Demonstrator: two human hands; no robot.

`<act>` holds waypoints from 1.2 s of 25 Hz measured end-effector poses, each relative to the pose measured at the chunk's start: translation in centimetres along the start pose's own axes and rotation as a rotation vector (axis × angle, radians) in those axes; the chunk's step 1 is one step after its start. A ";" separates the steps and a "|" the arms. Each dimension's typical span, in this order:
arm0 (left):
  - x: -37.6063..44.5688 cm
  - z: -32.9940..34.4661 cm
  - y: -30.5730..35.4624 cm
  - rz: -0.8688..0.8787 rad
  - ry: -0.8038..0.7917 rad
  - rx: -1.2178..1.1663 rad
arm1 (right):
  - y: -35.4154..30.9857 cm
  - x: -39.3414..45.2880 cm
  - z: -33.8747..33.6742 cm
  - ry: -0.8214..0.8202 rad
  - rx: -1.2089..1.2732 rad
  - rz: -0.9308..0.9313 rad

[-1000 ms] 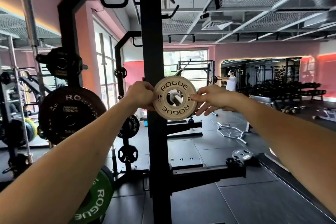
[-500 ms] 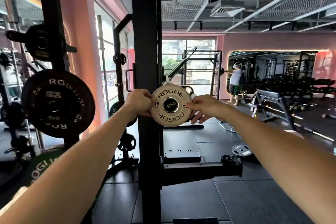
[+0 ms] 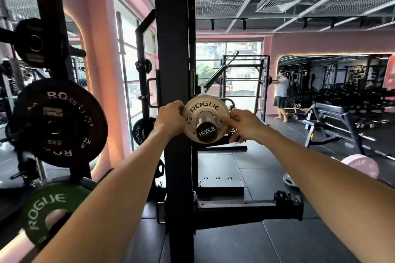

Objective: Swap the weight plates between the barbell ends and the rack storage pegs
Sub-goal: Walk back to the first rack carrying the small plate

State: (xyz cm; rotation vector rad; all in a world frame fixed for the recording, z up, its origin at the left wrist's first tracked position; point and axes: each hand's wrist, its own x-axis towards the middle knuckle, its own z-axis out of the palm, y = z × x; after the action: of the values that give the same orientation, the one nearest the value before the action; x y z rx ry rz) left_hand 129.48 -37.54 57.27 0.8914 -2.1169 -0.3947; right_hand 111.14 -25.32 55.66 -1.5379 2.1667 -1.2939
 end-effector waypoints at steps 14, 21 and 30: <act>18.6 10.5 -6.6 0.010 -0.056 0.045 | 6.1 19.6 1.4 0.028 -0.024 0.038; 24.6 13.9 -8.5 0.005 -0.071 0.107 | 8.3 25.8 1.7 0.017 -0.039 0.058; 26.7 15.4 -9.4 -0.008 -0.072 0.140 | 9.3 28.6 2.0 0.070 -0.109 0.043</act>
State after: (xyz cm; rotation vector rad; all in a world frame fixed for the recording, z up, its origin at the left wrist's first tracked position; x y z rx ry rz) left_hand 110.26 -63.39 57.02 0.9782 -2.2298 -0.2897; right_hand 93.32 -49.60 56.69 -1.4971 2.3361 -1.2543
